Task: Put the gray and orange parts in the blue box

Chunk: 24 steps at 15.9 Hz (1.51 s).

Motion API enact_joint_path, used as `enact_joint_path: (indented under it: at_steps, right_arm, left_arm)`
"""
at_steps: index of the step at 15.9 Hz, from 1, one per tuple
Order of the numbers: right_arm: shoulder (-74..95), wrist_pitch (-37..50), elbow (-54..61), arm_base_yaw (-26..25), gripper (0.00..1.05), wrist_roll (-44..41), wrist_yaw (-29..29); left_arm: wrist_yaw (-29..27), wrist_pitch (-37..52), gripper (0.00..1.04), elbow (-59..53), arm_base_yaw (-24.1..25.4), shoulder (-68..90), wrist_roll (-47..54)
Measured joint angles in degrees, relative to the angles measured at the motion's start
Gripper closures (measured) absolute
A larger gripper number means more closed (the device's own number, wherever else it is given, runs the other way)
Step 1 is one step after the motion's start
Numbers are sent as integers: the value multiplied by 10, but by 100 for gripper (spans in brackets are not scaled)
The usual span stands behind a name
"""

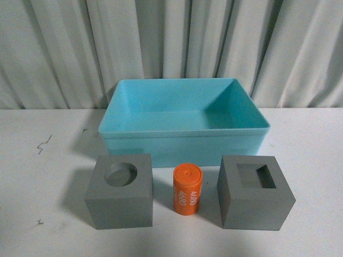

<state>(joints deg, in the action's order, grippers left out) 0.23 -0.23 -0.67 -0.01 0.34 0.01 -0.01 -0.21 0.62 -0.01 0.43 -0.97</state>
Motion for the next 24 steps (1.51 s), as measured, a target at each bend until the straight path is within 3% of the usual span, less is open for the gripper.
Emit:
enact_joint_path:
  at_steps: [24]
  right_arm:
    - [0, 0, 0, 0, 6, 0, 0]
  left_arm:
    - [0, 0, 7, 0, 0, 0, 0]
